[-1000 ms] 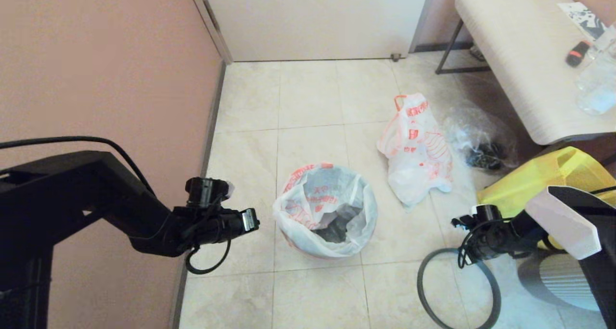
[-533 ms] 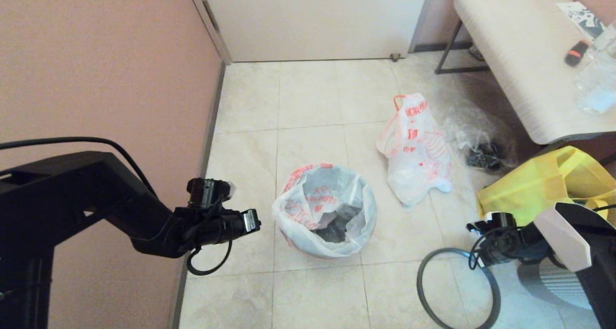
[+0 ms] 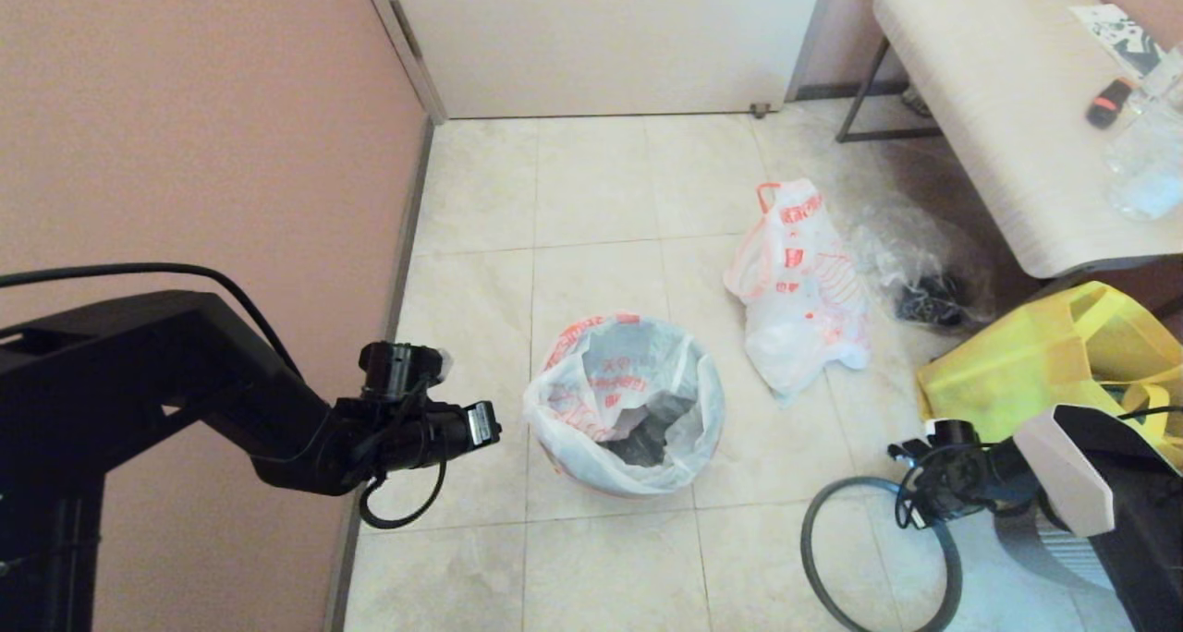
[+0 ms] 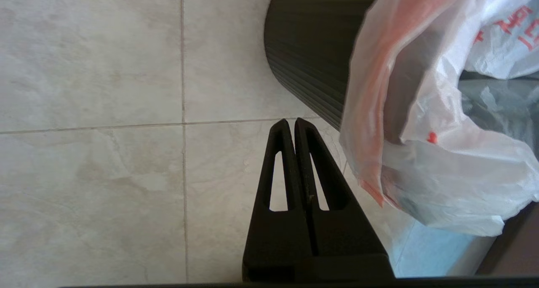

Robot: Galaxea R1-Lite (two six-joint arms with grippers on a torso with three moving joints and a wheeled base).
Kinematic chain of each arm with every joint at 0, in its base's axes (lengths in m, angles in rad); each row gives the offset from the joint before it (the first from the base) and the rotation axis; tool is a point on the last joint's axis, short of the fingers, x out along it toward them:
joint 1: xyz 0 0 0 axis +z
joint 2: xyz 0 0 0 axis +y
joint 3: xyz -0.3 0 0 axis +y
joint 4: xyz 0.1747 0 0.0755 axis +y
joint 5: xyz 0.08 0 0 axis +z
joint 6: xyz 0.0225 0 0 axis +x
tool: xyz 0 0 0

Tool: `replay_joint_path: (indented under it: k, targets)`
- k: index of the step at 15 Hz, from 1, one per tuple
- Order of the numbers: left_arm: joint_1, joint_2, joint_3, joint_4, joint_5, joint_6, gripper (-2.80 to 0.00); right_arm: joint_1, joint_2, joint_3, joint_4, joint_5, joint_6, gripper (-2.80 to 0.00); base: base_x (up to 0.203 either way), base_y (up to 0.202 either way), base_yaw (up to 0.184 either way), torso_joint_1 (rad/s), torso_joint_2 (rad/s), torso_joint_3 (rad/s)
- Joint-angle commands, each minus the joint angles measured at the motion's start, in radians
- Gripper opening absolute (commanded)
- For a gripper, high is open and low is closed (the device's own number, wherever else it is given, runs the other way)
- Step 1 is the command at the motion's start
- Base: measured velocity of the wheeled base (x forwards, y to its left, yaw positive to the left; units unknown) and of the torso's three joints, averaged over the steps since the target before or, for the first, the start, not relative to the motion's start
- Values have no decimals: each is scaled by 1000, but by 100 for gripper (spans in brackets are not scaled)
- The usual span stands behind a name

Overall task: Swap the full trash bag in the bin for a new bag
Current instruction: Place the trash can ring on the trash can

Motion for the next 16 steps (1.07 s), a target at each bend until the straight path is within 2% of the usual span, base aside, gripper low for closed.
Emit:
replay_joint_path:
  k: [1, 6, 9, 11, 16]
  targets:
    - [-2, 1, 0, -3, 0, -3, -280, -3, 20, -16, 46, -1, -2, -280, 0, 0, 0, 0, 0, 0]
    - [0, 3, -2, -3, 7, -3, -280, -3, -13, -6, 109, 1, 7, -280, 0, 0, 0, 0, 0, 0]
    - [0, 3, -2, -3, 7, -3, -280, -3, -115, 63, 108, 0, 40, -280, 0, 0, 0, 0, 0, 0]
    - [0, 3, -2, -3, 9, -3, -280, 0, -240, 167, 106, -1, 86, -280, 0, 0, 0, 0, 0, 0]
    - [0, 1, -2, -3, 8, -1, -280, 20, -622, 523, 99, -3, 166, -280, 0, 0, 0, 0, 0, 0]
